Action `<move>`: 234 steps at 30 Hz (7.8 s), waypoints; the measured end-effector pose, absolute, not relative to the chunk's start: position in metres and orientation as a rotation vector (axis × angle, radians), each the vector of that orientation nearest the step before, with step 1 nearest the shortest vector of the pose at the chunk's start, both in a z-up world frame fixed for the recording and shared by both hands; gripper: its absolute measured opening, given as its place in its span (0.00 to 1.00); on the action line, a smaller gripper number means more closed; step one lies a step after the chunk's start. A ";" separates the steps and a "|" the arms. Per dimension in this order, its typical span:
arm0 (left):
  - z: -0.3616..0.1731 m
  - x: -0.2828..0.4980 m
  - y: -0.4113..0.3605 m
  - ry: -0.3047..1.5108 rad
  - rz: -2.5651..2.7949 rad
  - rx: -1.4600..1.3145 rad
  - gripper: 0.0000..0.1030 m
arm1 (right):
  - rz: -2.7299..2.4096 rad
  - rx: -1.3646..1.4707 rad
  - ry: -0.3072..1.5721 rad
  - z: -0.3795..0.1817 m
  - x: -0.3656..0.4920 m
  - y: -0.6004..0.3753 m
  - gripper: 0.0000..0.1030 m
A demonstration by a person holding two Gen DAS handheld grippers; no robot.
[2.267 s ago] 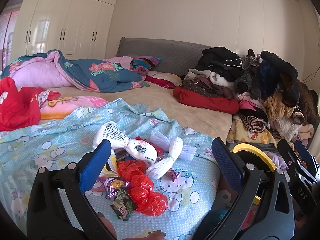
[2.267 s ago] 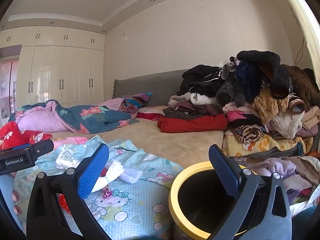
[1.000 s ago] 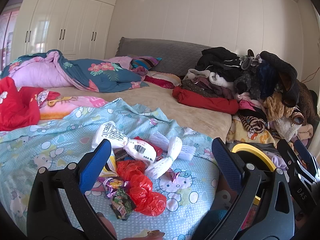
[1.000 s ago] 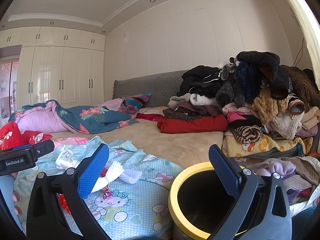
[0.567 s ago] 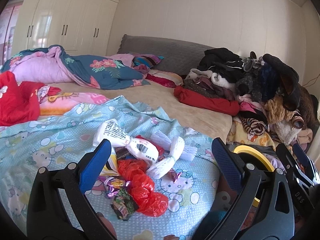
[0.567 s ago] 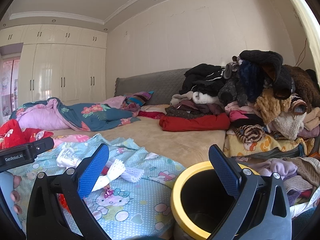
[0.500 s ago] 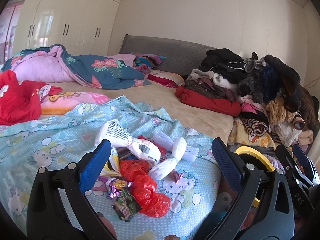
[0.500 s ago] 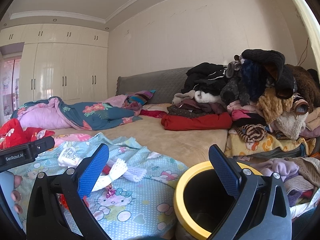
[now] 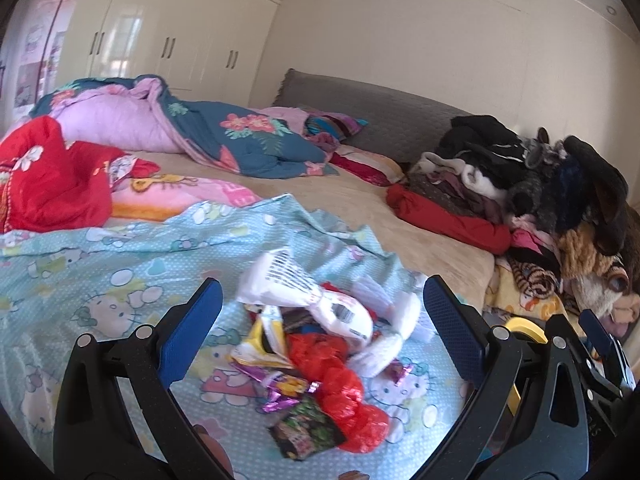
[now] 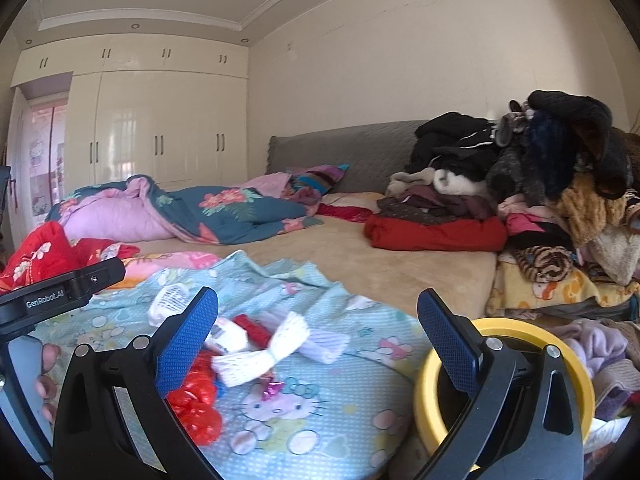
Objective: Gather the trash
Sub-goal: 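Grasp the white plastic bag with the left tool while the right tool grasps the white foam net, then carry the white bag and foam net to the yellow-rimmed bin with both tools, then open both tools to drop the bag and foam net into the bin, then move both tools back to the sheet and grasp the red plastic bag with the right tool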
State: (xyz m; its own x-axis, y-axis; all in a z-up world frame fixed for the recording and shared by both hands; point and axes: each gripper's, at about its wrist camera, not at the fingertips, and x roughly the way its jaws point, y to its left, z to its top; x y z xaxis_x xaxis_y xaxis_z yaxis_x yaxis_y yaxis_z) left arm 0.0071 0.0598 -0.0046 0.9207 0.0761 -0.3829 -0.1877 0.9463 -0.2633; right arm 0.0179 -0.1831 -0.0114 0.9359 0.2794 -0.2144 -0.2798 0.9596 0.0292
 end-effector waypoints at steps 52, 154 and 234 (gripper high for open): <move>-0.081 0.160 0.143 0.746 -0.107 -0.454 0.68 | 0.417 0.167 0.873 -0.113 0.201 -0.106 0.45; -0.038 0.104 -0.165 0.708 -0.408 -0.137 0.80 | 0.036 0.386 0.633 -0.061 0.120 -0.443 0.53; -0.015 0.054 0.117 0.507 0.108 -0.418 0.89 | 0.588 -0.033 0.662 -0.063 0.052 -0.151 0.87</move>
